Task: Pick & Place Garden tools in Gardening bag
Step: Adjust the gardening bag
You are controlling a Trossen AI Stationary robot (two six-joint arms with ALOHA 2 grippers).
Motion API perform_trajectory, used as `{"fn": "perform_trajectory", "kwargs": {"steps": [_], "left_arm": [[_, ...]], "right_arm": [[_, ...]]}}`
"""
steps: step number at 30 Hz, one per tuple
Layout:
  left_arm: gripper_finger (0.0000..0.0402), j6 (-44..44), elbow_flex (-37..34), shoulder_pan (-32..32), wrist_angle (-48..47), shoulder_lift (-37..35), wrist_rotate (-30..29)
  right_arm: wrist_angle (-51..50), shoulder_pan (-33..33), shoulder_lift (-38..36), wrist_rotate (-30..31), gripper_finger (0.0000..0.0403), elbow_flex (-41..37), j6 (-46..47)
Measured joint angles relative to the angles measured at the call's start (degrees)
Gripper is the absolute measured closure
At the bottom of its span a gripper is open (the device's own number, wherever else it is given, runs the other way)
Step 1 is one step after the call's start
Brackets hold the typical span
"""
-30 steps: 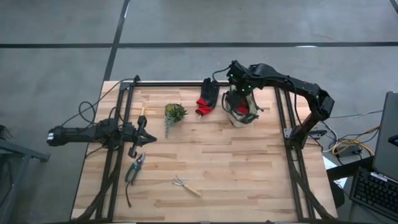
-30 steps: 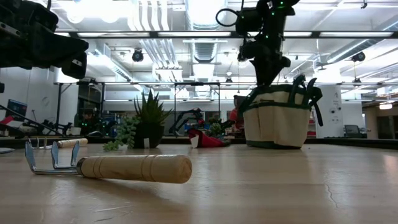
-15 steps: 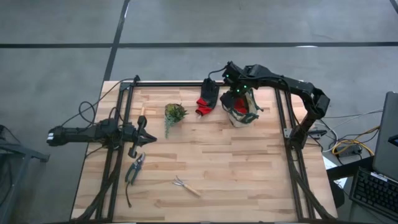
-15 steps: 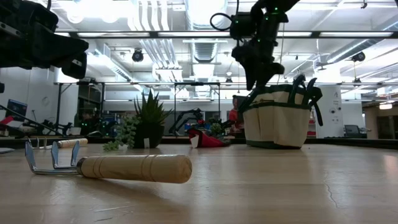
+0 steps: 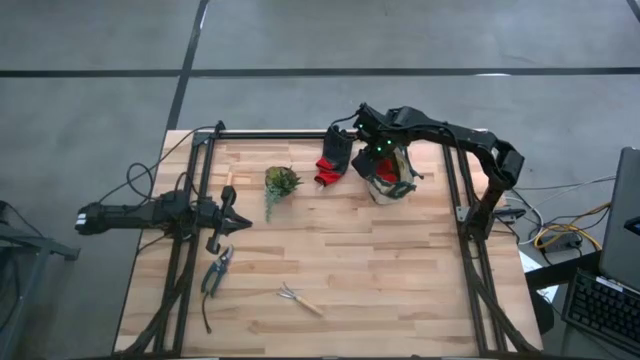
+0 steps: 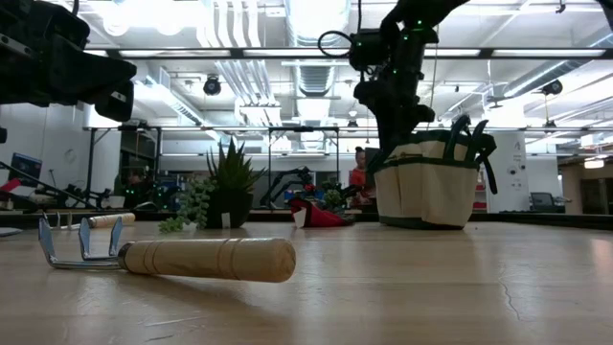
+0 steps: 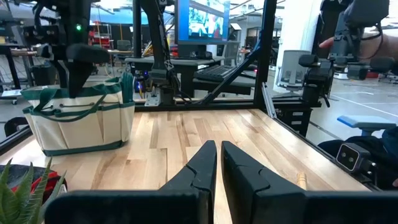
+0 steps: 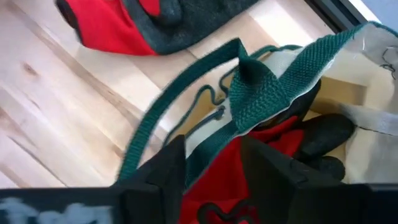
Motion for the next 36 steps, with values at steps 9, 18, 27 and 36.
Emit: {"fn": "perform_trajectory", "kwargs": {"steps": [9,18,27,36], "left_arm": [[0.0374,0.00,0.00,0.00,0.00,0.00,0.00],[0.0374,0.00,0.00,0.00,0.00,0.00,0.00],[0.0374,0.00,0.00,0.00,0.00,0.00,0.00],[0.0374,0.00,0.00,0.01,0.00,0.00,0.00]], "right_arm": [[-3.12,0.10,-0.01,0.03,0.0386,-0.07,-7.91],[-6.06,3.20,-0.04,-0.88,0.0395,-0.16,-19.57],[-12.79,9.37,-0.22,1.21,0.0395,-0.16,-29.73],[-12.76,19.66,-0.33,2.04,0.0395,-0.16,-38.13]]}}
